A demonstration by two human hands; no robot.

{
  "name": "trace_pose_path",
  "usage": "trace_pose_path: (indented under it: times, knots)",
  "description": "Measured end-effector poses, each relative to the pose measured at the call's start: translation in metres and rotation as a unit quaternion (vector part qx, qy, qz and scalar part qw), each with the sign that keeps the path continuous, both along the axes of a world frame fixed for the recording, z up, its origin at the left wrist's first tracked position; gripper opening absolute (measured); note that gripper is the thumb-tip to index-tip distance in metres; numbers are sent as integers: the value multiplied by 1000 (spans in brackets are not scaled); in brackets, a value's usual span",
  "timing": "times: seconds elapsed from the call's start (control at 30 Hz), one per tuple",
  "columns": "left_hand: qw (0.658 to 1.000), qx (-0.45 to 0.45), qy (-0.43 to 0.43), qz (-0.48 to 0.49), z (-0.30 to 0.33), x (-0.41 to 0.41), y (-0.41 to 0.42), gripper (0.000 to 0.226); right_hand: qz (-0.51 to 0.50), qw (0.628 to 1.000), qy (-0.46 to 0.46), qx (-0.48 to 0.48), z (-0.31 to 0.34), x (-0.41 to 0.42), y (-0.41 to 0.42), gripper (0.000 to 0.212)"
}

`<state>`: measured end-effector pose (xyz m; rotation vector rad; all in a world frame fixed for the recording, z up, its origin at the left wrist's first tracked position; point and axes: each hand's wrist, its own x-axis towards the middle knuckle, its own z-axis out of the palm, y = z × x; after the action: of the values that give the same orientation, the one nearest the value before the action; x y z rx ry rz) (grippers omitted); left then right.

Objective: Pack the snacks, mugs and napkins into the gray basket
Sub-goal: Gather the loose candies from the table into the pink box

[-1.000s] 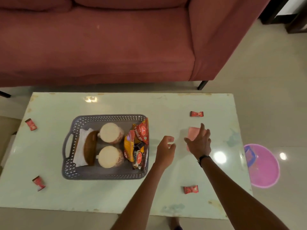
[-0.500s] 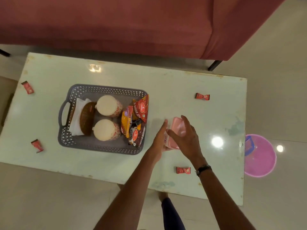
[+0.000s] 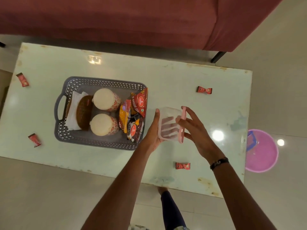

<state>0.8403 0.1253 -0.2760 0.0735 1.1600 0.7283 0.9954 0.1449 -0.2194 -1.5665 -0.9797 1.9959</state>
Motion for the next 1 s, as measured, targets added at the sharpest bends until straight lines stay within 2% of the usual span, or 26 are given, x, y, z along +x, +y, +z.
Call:
trace_pose_path:
  times: [0.13, 0.27, 0.37, 0.43, 0.5, 0.63, 0.83, 0.93, 1.0]
  knots:
    - [994, -15, 109, 7, -4, 12, 6, 59, -37, 999, 12, -19, -19, 10, -5, 64]
    - [986, -4, 164, -39, -8, 18, 5, 56, -31, 998, 31, -35, -38, 17, -6, 56]
    - [966, -19, 252, -51, -15, 17, 11, 46, -129, 985, 74, -83, -50, 27, -5, 41]
    - [948, -8, 312, -65, -18, 16, 15, 39, -193, 974, 72, -94, -56, 36, -7, 36]
    - [934, 21, 349, -79, -18, 15, 18, 38, -210, 975, 17, -65, -61, 46, -10, 36]
    - [908, 73, 397, -115, -14, 14, 16, 51, -218, 973, -58, -36, -70, 61, -7, 33]
    - [919, 73, 361, -136, -12, 15, -7, 61, -169, 977, -129, 1, -81, 68, 0, 44]
    - [926, 76, 353, -110, -10, 18, -20, 60, -221, 948, -221, 61, -84, 70, -18, 49]
    - [918, 73, 381, -81, -8, 24, -37, 56, -223, 929, -284, 77, -87, 70, -46, 43]
